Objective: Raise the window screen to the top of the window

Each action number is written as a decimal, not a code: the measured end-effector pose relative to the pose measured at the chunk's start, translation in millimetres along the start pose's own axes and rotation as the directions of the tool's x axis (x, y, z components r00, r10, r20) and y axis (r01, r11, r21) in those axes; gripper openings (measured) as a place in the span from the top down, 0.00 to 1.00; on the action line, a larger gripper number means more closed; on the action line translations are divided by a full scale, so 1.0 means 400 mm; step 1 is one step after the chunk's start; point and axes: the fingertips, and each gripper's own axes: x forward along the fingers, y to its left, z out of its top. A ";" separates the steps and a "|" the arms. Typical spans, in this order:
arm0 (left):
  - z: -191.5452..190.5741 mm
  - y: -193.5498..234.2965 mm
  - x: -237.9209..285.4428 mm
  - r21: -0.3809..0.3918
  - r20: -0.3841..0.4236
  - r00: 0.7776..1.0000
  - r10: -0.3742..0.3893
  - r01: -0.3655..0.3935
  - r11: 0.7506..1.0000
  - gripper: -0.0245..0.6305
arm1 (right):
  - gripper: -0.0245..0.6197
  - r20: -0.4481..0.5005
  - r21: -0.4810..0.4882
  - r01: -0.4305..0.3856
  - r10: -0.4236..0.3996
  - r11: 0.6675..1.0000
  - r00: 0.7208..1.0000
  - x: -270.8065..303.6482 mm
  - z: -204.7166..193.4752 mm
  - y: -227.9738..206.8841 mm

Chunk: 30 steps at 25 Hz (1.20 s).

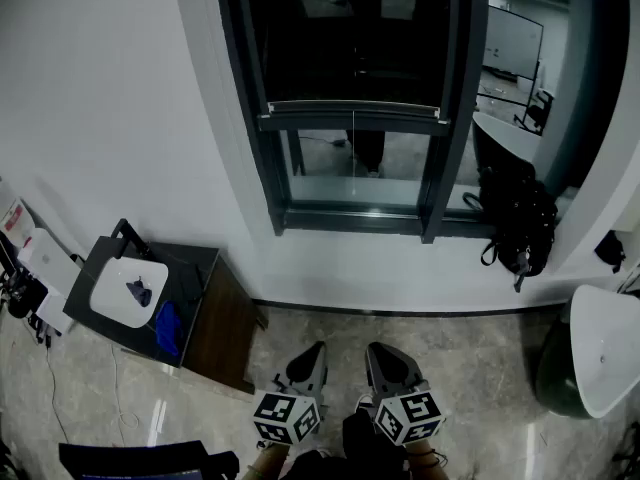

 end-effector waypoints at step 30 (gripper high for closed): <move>0.147 0.149 0.568 0.002 0.007 0.996 0.091 -0.091 0.996 0.96 | 0.92 0.011 0.083 -0.122 0.122 0.989 0.992 0.440 0.182 -0.459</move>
